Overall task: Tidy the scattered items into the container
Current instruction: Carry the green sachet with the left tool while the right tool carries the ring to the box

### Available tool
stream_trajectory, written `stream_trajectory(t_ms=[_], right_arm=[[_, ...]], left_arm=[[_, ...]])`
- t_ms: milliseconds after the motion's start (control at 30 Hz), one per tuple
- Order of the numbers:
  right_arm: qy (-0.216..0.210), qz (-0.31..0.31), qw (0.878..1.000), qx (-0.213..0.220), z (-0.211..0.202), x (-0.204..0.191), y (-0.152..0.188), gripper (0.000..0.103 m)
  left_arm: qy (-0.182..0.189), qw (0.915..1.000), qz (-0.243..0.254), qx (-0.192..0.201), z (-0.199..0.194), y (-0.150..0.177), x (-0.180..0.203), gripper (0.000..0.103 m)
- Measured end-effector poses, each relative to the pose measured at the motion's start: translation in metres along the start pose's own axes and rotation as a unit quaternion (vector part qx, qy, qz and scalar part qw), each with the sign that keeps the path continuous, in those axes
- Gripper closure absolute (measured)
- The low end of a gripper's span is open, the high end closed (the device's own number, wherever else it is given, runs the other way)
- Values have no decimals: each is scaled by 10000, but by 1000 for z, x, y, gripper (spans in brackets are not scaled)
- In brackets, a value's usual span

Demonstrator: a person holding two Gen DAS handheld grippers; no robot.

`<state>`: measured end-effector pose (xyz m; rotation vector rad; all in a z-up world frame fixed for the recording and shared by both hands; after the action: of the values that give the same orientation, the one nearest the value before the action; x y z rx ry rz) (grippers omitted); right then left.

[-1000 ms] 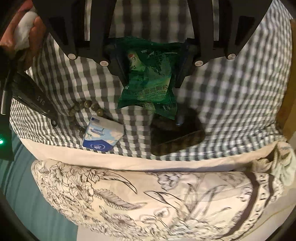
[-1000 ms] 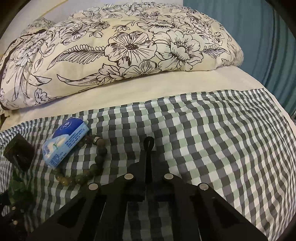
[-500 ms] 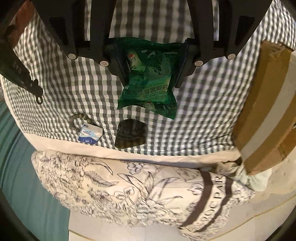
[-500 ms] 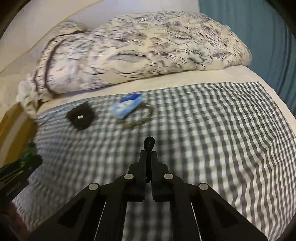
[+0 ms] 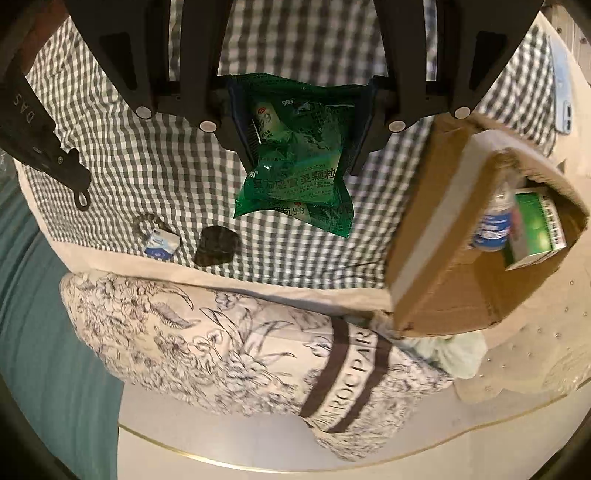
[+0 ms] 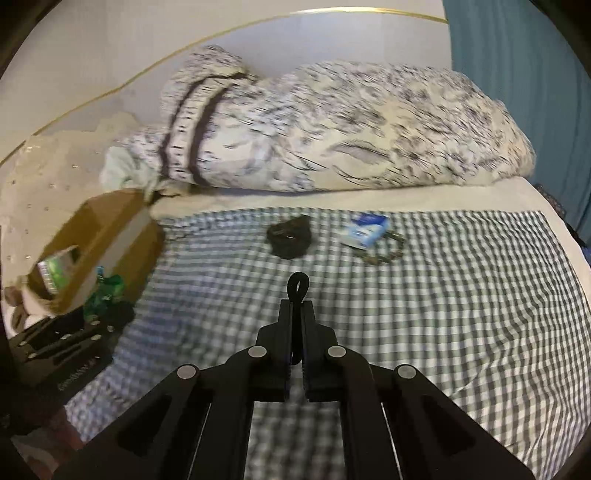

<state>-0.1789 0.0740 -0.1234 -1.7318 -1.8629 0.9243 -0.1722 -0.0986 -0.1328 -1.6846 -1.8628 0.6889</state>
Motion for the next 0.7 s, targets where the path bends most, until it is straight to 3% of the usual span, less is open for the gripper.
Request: stream_trajectory(t_ms=[400, 700], right_arm=[[-592, -428, 9970, 238, -37, -109, -12, 99], [-1159, -708, 9904, 269, -40, -191, -21, 99]], left_arm=[[-104, 9988, -414, 253, -56, -12, -87, 54], [-524, 9963, -568, 372, -81, -25, -155, 54]])
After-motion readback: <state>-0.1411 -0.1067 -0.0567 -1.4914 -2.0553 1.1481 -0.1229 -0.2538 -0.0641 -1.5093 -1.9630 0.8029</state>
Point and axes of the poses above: each gripper's, at about its wrist camera, not at the fingertips, and z roughly the way its jaws point, x to its right, y to its underside, the point moved 10 cm from there along z, roughly the way its jaws point, and after that the axes turned 1 degree about -z, right-handed, at the moved point
